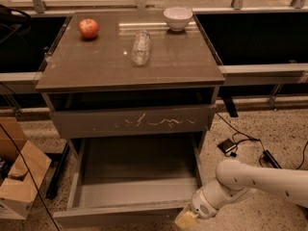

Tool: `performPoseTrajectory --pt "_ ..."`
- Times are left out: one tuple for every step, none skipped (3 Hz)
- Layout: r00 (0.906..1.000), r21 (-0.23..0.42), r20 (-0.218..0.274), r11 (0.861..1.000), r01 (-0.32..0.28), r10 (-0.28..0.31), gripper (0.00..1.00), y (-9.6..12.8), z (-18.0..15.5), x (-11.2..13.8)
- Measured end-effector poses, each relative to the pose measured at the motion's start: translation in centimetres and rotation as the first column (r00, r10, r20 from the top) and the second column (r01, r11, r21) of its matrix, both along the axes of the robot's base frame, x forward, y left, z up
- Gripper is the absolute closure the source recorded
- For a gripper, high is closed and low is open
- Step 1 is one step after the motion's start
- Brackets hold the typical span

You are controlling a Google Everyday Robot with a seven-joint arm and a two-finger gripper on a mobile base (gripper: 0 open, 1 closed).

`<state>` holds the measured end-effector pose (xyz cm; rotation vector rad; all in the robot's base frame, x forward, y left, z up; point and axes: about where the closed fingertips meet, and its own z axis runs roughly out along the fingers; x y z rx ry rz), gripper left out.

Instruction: Close middle drawer

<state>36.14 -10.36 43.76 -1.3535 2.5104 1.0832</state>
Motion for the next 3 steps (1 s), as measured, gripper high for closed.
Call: performPoseTrajectory --pt "0.999 0.03 -0.016 0.999 0.041 -0.041 1.0 -0.1 -1.4 1.1" --pt "0.9987 0.05 -0.002 0.997 0.051 -0.051 1.0 0.2 -1.8 3.2" --pt "0.9987 0.075 0.025 0.996 0.043 -0.045 1.0 1.1 -1.8 6.5"
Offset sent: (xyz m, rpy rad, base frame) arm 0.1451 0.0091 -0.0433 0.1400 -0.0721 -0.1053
